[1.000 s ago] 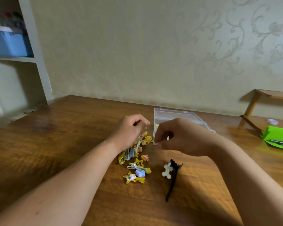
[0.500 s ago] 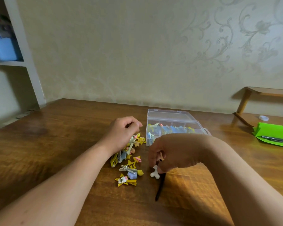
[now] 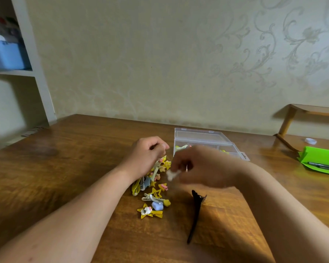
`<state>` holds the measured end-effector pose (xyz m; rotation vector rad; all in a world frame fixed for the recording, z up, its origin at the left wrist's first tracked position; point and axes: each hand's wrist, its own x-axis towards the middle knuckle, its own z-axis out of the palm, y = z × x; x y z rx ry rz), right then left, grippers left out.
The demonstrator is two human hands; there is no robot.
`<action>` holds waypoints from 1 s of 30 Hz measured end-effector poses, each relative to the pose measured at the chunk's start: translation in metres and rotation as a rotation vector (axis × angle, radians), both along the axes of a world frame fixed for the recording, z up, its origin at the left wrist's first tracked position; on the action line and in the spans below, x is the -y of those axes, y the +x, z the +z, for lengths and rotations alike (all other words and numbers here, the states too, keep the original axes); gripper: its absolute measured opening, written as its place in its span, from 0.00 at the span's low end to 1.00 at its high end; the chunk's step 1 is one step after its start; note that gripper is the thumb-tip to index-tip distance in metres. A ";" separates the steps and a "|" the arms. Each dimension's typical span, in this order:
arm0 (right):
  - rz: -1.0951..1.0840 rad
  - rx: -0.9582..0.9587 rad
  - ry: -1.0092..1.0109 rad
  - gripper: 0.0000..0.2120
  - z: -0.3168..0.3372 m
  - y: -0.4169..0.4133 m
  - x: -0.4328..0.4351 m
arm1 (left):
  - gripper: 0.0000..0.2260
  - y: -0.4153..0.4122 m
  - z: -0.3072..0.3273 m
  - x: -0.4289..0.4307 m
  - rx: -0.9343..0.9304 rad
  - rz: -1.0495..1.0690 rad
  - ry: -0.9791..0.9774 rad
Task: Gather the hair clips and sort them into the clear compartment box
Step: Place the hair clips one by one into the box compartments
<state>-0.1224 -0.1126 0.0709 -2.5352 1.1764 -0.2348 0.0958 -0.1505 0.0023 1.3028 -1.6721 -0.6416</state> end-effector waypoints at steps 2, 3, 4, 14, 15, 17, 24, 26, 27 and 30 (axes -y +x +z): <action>-0.116 0.272 -0.087 0.02 0.004 -0.010 0.008 | 0.10 -0.002 0.001 -0.001 0.009 -0.012 0.016; -0.205 0.393 -0.101 0.02 0.003 -0.016 0.014 | 0.10 -0.003 0.001 -0.002 0.010 -0.018 0.028; -0.300 0.479 -0.100 0.02 0.000 -0.022 0.021 | 0.11 -0.004 0.001 -0.003 0.016 -0.023 0.029; -0.619 0.285 0.069 0.09 -0.019 -0.008 0.053 | 0.11 -0.004 0.000 0.000 0.080 -0.012 0.040; -0.621 0.237 0.068 0.10 -0.020 -0.005 0.056 | 0.11 -0.004 0.000 -0.001 0.079 -0.015 0.044; -0.632 0.129 0.026 0.14 -0.021 0.000 0.062 | 0.13 -0.004 0.000 -0.001 0.075 -0.016 0.049; -0.675 0.037 -0.108 0.19 -0.040 0.004 0.069 | 0.11 -0.003 -0.001 0.000 0.076 -0.021 0.038; -0.677 0.099 -0.132 0.16 -0.040 0.001 0.064 | 0.11 -0.003 -0.001 0.000 0.066 -0.020 0.039; -0.668 0.133 -0.155 0.15 -0.040 0.000 0.061 | 0.11 -0.003 -0.001 0.000 0.057 -0.020 0.040; -0.572 0.257 -0.278 0.10 -0.034 0.001 0.044 | 0.11 -0.003 0.000 0.000 0.032 -0.010 0.033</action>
